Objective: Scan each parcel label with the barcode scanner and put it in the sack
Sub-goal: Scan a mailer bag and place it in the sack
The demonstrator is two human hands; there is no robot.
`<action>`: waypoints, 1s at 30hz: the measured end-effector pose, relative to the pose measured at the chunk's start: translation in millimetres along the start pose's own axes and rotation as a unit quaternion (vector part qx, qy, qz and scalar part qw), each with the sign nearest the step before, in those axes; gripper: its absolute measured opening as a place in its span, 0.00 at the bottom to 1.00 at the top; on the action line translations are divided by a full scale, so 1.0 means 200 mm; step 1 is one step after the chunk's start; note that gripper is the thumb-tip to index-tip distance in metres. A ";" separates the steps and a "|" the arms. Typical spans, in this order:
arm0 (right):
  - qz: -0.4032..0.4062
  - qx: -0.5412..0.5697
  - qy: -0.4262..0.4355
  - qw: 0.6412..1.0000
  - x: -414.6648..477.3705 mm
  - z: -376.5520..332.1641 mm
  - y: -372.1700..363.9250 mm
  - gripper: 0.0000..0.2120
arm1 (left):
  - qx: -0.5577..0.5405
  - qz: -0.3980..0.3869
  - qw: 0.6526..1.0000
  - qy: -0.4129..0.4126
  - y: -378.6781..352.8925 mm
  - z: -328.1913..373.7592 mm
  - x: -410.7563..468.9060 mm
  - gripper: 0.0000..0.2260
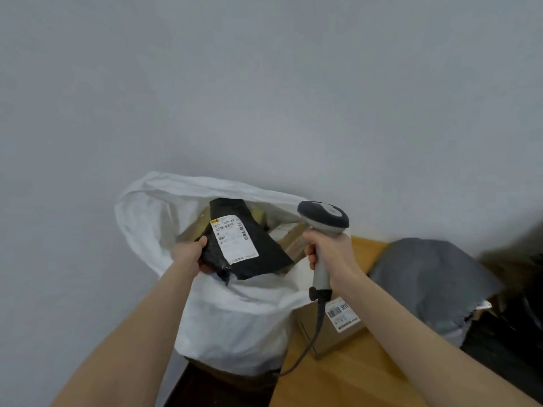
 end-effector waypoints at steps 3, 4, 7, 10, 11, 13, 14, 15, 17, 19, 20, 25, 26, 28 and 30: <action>0.023 -0.003 -0.007 1.000 0.15 0.03 -0.11 0.06 | 0.001 0.049 0.999 -0.023 -0.09 0.06 0.26 0.14; 0.036 -0.002 -0.007 0.999 0.19 0.04 -0.13 0.06 | 0.042 0.059 0.996 -0.050 -0.15 0.09 0.31 0.16; 0.063 -0.002 -0.002 0.998 0.30 0.07 -0.15 0.07 | 0.392 0.042 0.897 -0.201 -0.40 0.13 0.37 0.37; 0.085 -0.012 -0.002 0.996 0.36 0.11 -0.15 0.08 | 0.668 0.043 0.649 -0.362 -0.57 0.06 0.36 0.46; 0.090 -0.014 -0.003 0.996 0.36 0.11 -0.15 0.08 | 0.689 0.017 0.599 -0.407 -0.63 0.02 0.35 0.44; 0.097 -0.017 -0.002 0.995 0.38 0.11 -0.14 0.08 | 0.704 -0.075 0.555 -0.436 -0.74 -0.05 0.35 0.38; 0.099 -0.019 -0.002 0.995 0.38 0.11 -0.14 0.08 | 0.713 -0.121 0.555 -0.410 -0.78 -0.09 0.38 0.35; 0.100 -0.022 -0.003 0.995 0.38 0.11 -0.14 0.07 | 0.726 -0.158 0.560 -0.366 -0.80 -0.13 0.42 0.34; 0.108 -0.018 -0.006 0.994 0.38 0.11 -0.12 0.07 | 0.746 -0.190 0.564 -0.299 -0.83 -0.16 0.49 0.33; 0.124 -0.017 -0.002 0.992 0.35 0.11 -0.08 0.07 | 0.755 -0.192 0.560 -0.283 -0.84 -0.15 0.49 0.33; 0.136 -0.016 0.005 0.991 0.33 0.10 -0.05 0.07 | 0.756 -0.191 0.560 -0.282 -0.85 -0.15 0.48 0.34; 0.205 0.011 0.011 0.979 0.24 0.09 0.16 0.06 | 0.673 -0.126 0.634 -0.358 -0.83 -0.04 0.30 0.26; 0.213 0.021 0.005 0.977 0.22 0.10 0.21 0.06 | 0.646 -0.104 0.656 -0.377 -0.82 -0.01 0.25 0.23; 0.224 0.037 -0.009 0.974 0.18 0.13 0.30 0.07 | 0.591 -0.063 0.691 -0.412 -0.79 0.04 0.11 0.18; 0.226 0.049 -0.026 0.972 0.13 0.17 0.40 0.09 | 0.532 -0.026 0.717 -0.449 -0.76 0.08 -0.05 0.13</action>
Point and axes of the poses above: each hand's wrist, its own x-axis towards the middle knuckle, its own y-axis out of the back of the hand, z = x × y, the point moved 7 cm from there along x, towards the middle knuckle, and after that the axes turned 4 degrees about y, right-handed, at the moved point
